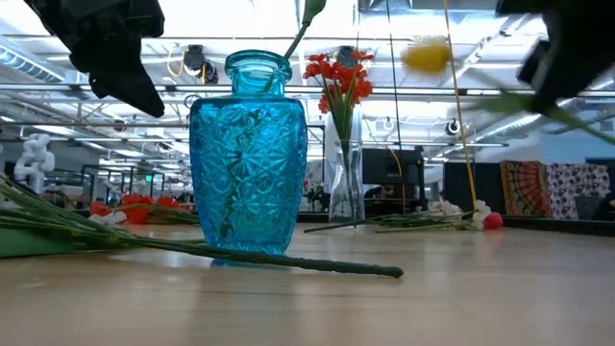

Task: Sort flowers into vase by color
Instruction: Put the yellow tulip into the blue flower vase

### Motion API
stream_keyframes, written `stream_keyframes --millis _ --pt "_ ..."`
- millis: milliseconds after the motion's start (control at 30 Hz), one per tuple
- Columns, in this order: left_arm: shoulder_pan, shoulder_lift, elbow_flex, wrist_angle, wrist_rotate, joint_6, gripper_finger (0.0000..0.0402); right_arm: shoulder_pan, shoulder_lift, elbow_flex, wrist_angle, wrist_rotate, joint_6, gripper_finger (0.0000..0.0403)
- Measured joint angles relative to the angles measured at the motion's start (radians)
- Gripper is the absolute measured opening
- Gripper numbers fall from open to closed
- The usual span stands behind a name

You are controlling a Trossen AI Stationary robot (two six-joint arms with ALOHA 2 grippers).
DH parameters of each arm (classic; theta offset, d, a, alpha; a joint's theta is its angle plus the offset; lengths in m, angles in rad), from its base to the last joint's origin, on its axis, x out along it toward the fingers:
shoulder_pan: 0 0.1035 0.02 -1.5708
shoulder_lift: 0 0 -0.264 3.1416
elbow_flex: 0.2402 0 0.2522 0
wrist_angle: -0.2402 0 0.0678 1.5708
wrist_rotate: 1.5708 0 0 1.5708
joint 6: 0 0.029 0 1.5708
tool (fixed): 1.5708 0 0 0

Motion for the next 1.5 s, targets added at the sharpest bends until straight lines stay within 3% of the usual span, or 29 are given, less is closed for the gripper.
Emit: stream_keyframes --millis 200,400,567,767,867,1000,1233,1500 --pt "0.0 0.0 0.0 0.003 -0.001 -0.001 0.0093 0.018 -0.161 0.0 0.096 0.096 -0.169 0.0001" --pt "0.0 0.0 0.0 0.006 -0.001 0.004 0.0092 0.02 -0.224 0.002 0.455 0.098 -0.364 0.0001" --pt "0.0 0.0 0.0 0.009 -0.001 0.006 0.0092 0.02 -0.154 0.003 0.831 0.108 -0.559 0.0001" --pt "0.0 0.0 0.0 0.01 0.017 0.006 0.0092 0.006 0.033 0.003 1.259 0.181 -0.723 0.0001" --pt "0.0 0.0 0.0 0.013 0.022 0.005 0.0092 -0.029 0.131 0.03 1.383 0.189 -0.756 0.0001" --pt "0.0 0.0 0.0 0.022 0.028 0.007 0.0092 -0.084 0.237 0.152 1.35 0.198 -0.77 0.0001" --pt "0.0 0.0 0.0 0.021 0.038 0.038 0.0092 -0.149 0.353 0.379 1.121 0.201 -0.803 0.0001" --pt "0.0 0.0 0.0 0.02 0.078 0.078 0.0092 -0.175 0.44 0.402 1.082 0.237 -0.744 0.0001"
